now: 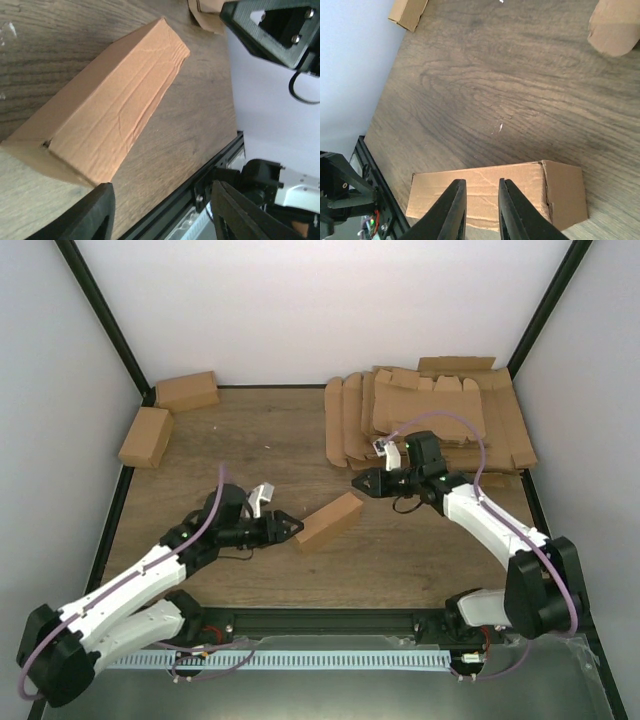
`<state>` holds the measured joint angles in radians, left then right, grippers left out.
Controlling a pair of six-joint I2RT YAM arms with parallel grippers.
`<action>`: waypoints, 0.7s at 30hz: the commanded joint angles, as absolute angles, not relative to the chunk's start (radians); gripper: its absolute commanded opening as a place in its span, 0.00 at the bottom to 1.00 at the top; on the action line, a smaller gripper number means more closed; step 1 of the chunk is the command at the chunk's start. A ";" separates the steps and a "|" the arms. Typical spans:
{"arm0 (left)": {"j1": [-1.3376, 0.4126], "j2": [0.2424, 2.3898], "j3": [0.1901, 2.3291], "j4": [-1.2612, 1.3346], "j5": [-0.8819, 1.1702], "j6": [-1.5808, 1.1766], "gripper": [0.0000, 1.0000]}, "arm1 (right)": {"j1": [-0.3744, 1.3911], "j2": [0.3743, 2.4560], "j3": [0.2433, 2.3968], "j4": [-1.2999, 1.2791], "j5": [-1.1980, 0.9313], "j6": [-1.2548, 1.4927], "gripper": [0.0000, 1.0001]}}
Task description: Fold the paper box
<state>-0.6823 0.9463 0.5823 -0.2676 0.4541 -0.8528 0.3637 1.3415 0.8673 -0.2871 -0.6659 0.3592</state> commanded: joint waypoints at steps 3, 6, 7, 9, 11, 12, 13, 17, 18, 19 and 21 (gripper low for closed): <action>-0.679 0.806 0.475 -0.289 0.431 -0.944 0.69 | 0.359 1.259 0.815 -0.299 -0.593 0.333 0.21; -0.681 0.781 0.448 -0.278 0.440 -0.969 0.80 | 0.359 1.225 0.772 -0.275 -0.600 0.338 0.24; -0.681 0.759 0.437 -0.270 0.447 -0.979 0.84 | 0.359 1.214 0.762 -0.272 -0.599 0.339 0.26; -0.682 0.739 0.408 -0.243 0.460 -1.004 0.90 | 0.359 1.197 0.746 -0.271 -0.586 0.337 0.32; -0.683 0.730 0.373 -0.204 0.475 -1.034 0.94 | 0.360 1.184 0.735 -0.274 -0.569 0.332 0.42; -0.682 0.728 0.355 -0.187 0.478 -1.046 0.94 | 0.360 1.182 0.732 -0.276 -0.560 0.330 0.50; -0.683 0.727 0.338 -0.171 0.479 -1.057 0.94 | 0.360 1.181 0.728 -0.278 -0.551 0.328 0.59; -0.684 0.719 0.278 -0.091 0.471 -1.093 0.94 | 0.359 1.188 0.722 -0.273 -0.533 0.322 0.85; -0.685 0.716 0.263 -0.057 0.469 -1.098 0.95 | 0.359 1.193 0.721 -0.268 -0.533 0.322 0.89; -0.686 0.714 0.252 -0.032 0.468 -1.107 0.95 | 0.360 1.202 0.720 -0.264 -0.536 0.324 0.91; -0.686 0.716 0.231 0.006 0.469 -1.120 0.95 | 0.359 1.216 0.719 -0.250 -0.547 0.328 0.95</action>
